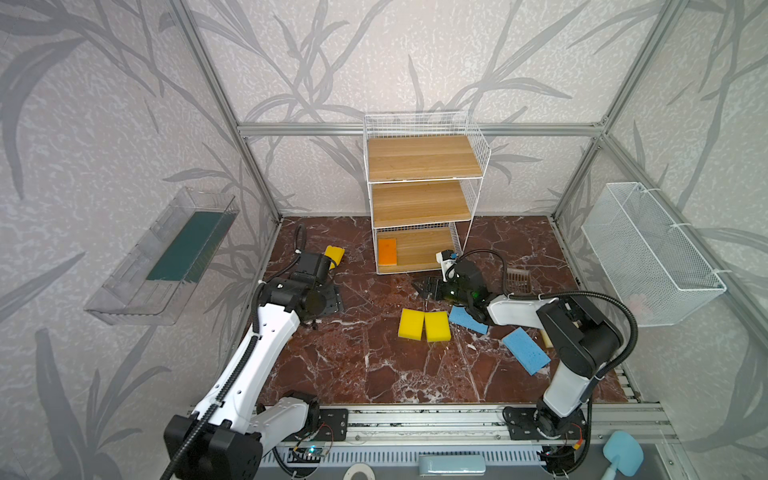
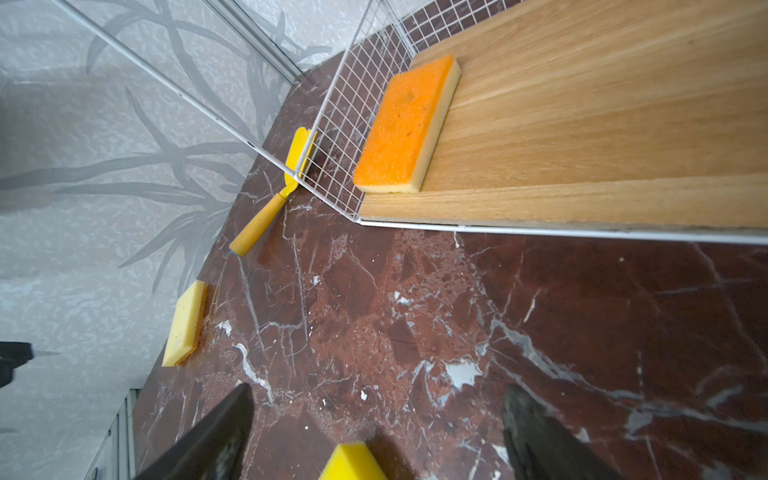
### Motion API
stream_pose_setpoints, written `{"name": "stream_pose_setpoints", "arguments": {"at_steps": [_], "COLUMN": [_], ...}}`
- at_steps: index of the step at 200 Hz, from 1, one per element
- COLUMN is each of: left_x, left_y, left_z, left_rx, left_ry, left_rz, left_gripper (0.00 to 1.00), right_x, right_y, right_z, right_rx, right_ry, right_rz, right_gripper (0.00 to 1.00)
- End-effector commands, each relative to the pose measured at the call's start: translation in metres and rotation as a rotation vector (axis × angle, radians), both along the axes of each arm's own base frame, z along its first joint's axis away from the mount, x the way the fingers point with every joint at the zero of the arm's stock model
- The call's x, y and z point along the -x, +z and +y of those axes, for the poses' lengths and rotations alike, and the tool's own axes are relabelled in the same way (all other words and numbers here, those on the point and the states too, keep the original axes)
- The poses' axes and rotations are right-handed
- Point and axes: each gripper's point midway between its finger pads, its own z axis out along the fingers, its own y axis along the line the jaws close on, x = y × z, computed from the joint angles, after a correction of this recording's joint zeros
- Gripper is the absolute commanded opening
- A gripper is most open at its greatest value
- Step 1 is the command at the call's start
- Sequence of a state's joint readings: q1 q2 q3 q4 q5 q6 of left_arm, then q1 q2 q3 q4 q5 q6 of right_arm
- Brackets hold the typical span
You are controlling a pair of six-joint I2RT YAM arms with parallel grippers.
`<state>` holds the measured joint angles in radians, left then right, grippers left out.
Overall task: Place and organize the cleaning sponges onto the shelf
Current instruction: 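Release the sponge on the tier while the left gripper reaches for the pale yellow sponge, then lower the left gripper and grasp the pale yellow sponge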
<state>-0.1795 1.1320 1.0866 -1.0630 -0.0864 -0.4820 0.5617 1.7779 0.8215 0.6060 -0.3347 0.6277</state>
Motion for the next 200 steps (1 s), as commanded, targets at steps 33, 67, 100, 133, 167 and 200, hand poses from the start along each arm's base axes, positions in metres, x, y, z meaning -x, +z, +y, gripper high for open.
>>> {"name": "stream_pose_setpoints", "arguments": {"at_steps": [33, 67, 100, 133, 167, 200], "left_x": [0.001, -0.014, -0.034, -0.043, -0.04, -0.033], "left_y": [-0.036, -0.046, -0.05, -0.056, -0.066, -0.081], "left_z": [0.028, 0.041, 0.04, 0.047, 0.069, 0.095], "left_rx": [-0.037, -0.106, -0.105, -0.108, -0.07, 0.003], "left_ry": [0.212, 0.291, 0.29, 0.35, 0.486, 0.605], "left_rz": [0.133, 0.166, 0.12, 0.018, -0.09, -0.056], "left_gripper": [0.81, 0.81, 0.89, 0.99, 0.94, 0.86], "right_x": [-0.023, -0.034, -0.04, -0.033, -0.014, 0.006], "right_y": [0.038, 0.038, 0.039, 0.031, 0.039, 0.041], "right_z": [-0.012, -0.016, -0.012, -0.02, -0.02, -0.025], "right_rx": [-0.159, -0.174, -0.154, -0.067, 0.063, 0.094], "right_ry": [-0.012, -0.026, -0.007, -0.033, -0.005, 0.002], "right_rz": [-0.026, -0.004, 0.038, 0.085, 0.041, 0.052], "right_gripper": [0.91, 0.91, 0.91, 0.9, 0.9, 0.9]}}
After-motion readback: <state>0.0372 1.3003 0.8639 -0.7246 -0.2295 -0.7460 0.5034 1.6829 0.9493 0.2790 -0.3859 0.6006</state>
